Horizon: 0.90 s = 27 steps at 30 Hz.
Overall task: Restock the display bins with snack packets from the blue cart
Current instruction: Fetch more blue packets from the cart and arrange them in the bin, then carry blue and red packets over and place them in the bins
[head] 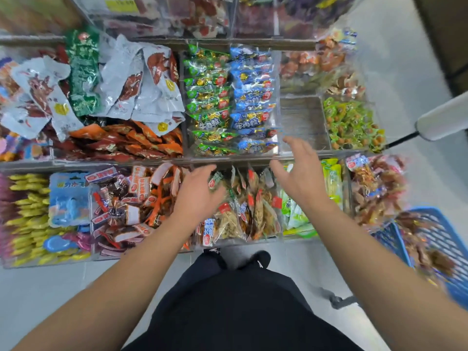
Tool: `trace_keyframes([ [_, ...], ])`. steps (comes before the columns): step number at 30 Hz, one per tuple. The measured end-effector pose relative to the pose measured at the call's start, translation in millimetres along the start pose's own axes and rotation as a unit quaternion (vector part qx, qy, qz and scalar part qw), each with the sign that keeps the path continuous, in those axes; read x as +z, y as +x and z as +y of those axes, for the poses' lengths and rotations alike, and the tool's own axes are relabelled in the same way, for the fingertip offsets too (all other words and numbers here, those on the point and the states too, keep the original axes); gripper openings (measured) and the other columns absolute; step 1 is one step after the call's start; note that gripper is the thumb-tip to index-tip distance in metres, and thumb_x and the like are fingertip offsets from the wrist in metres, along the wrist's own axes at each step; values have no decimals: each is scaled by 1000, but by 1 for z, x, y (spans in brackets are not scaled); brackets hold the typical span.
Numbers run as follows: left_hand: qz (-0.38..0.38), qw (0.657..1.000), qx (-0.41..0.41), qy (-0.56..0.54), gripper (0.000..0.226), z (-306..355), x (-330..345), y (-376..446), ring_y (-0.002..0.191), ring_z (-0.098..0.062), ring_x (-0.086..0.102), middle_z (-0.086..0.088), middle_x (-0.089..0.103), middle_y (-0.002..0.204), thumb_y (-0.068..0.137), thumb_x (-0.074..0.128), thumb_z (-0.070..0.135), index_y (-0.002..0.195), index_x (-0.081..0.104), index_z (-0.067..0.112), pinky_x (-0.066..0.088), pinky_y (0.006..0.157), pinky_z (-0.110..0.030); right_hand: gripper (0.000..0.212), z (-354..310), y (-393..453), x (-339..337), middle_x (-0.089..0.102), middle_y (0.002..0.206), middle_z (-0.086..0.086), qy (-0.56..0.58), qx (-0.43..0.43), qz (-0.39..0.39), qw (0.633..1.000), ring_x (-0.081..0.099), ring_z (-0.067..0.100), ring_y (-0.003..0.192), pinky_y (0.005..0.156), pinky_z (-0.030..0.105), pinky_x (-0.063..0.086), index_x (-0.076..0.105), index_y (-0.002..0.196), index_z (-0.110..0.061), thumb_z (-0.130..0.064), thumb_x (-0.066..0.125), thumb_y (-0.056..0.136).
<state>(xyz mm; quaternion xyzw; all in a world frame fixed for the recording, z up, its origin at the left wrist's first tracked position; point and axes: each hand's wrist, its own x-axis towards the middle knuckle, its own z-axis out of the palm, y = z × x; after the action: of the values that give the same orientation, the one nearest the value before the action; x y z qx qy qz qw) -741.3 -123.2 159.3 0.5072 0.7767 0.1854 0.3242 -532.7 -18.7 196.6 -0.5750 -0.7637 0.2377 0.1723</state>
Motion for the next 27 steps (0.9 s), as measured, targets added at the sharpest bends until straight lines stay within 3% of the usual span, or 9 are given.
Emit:
trace_keyframes([
  [3, -60, 998, -1, -16, 55, 20, 20, -21, 124, -22, 57, -4, 57, 143, 94, 61, 31, 146, 49, 18, 41, 99, -31, 46, 13, -44, -6, 61, 123, 0, 77, 54, 24, 995, 50, 9, 111, 93, 17, 32, 58, 130, -17, -31, 66, 86],
  [5, -103, 994, -4, -47, 51, 37, 39, -33, 105, -15, 62, -1, 63, 133, 95, 61, 30, 145, 51, 21, 44, 88, -26, 49, 30, -78, -7, 57, 132, -4, 144, 140, -3, 980, 49, 7, 119, 103, 26, 37, 54, 135, -17, -36, 65, 90],
  [7, -148, 987, -20, -67, 47, 59, 63, -43, 104, -15, 63, 2, 66, 125, 96, 60, 27, 142, 53, 24, 50, 89, -29, 49, 55, -117, -9, 55, 137, -3, 213, 231, -25, 949, 51, 13, 124, 105, 35, 41, 52, 137, -19, -38, 64, 93],
  [11, -232, 968, -38, -83, 40, 109, 121, -63, 98, -27, 67, -7, 67, 113, 99, 58, 17, 138, 55, 16, 53, 81, -28, 38, 108, -196, -26, 58, 126, -8, 297, 352, -12, 887, 57, 11, 116, 96, 28, 42, 54, 128, -24, -37, 63, 93],
  [14, -284, 954, -55, -83, 41, 148, 166, -86, 85, -23, 67, -8, 64, 110, 100, 59, 17, 140, 52, 10, 55, 64, -22, 32, 156, -254, -44, 58, 127, -5, 319, 417, 2, 851, 55, 7, 109, 94, 21, 38, 54, 124, -26, -36, 62, 95],
  [16, -305, 948, -59, -74, 41, 173, 198, -103, 84, -24, 66, -9, 62, 112, 100, 58, 17, 140, 51, 10, 55, 66, -23, 32, 188, -288, -61, 57, 124, -7, 335, 451, 17, 827, 54, 3, 101, 81, 7, 36, 54, 124, -26, -36, 61, 94],
  [18, -325, 941, -69, -60, 40, 200, 230, -120, 80, -24, 66, -11, 61, 118, 100, 57, 16, 139, 52, 12, 56, 78, -37, 38, 219, -315, -77, 55, 120, -9, 354, 477, 37, 804, 53, 1, 97, 68, 1, 37, 55, 130, -22, -35, 61, 95],
  [24, -387, 920, -49, -32, 37, 274, 311, -164, 77, -25, 63, -18, 64, 122, 99, 55, 11, 135, 52, 12, 56, 83, -47, 29, 286, -381, -111, 61, 120, -8, 426, 544, 145, 708, 58, 5, 104, 100, 31, 43, 57, 121, -27, -37, 60, 94],
  [27, -411, 911, -28, -7, 30, 311, 343, -173, 76, -24, 63, -19, 65, 119, 97, 56, 11, 127, 56, 14, 56, 84, -47, 32, 308, -398, -126, 62, 122, -7, 456, 564, 195, 660, 58, 7, 112, 106, 38, 43, 59, 123, -27, -38, 60, 93],
])
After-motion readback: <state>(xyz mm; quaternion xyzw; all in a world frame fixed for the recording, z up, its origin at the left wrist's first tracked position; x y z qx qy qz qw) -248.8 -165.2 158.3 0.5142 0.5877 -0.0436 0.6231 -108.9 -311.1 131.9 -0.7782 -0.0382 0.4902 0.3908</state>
